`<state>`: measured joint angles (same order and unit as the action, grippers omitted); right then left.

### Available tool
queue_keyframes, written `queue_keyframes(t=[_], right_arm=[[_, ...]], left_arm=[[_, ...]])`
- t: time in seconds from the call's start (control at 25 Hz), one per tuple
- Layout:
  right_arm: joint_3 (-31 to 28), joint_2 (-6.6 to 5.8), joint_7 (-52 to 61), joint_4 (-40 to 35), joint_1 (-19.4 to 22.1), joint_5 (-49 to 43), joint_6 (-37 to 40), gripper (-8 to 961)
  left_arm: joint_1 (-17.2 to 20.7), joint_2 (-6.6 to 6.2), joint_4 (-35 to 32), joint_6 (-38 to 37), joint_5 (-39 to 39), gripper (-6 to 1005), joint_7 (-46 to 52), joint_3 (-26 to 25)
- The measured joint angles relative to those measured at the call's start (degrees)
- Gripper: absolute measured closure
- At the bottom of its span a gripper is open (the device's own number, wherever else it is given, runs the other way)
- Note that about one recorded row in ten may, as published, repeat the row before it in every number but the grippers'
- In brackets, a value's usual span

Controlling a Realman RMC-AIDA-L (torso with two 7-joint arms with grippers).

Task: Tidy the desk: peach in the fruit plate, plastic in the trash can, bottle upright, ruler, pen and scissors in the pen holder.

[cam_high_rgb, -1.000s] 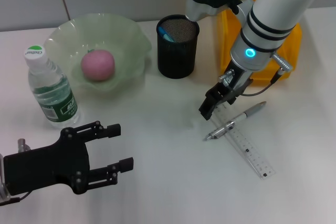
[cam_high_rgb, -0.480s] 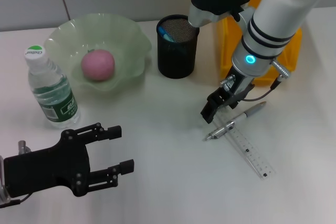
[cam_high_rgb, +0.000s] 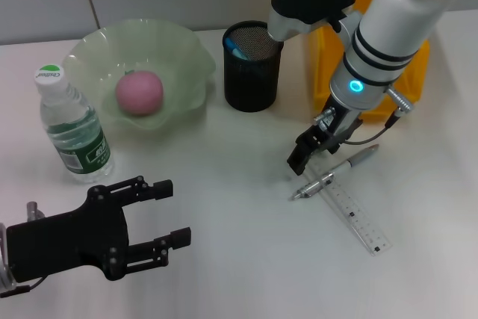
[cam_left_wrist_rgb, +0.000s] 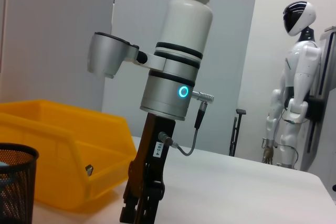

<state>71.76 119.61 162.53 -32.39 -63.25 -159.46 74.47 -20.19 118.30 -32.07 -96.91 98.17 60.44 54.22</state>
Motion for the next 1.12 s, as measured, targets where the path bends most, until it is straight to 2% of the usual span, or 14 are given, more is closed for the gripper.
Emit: queue_keyframes(t=[0.88, 1.12], right_arm=[[2.77, 0.26, -0.28, 1.21, -0.2, 0.21, -0.89, 302], [2.77, 0.27, -0.19, 1.17, -0.33, 0.21, -1.14, 420]], left_arm=[[0.29, 0.23, 0.27, 0.17, -0.01, 255, -0.07, 0.0], [0.33, 0.26, 0.85, 0.22, -0.14, 255, -0.21, 0.0]])
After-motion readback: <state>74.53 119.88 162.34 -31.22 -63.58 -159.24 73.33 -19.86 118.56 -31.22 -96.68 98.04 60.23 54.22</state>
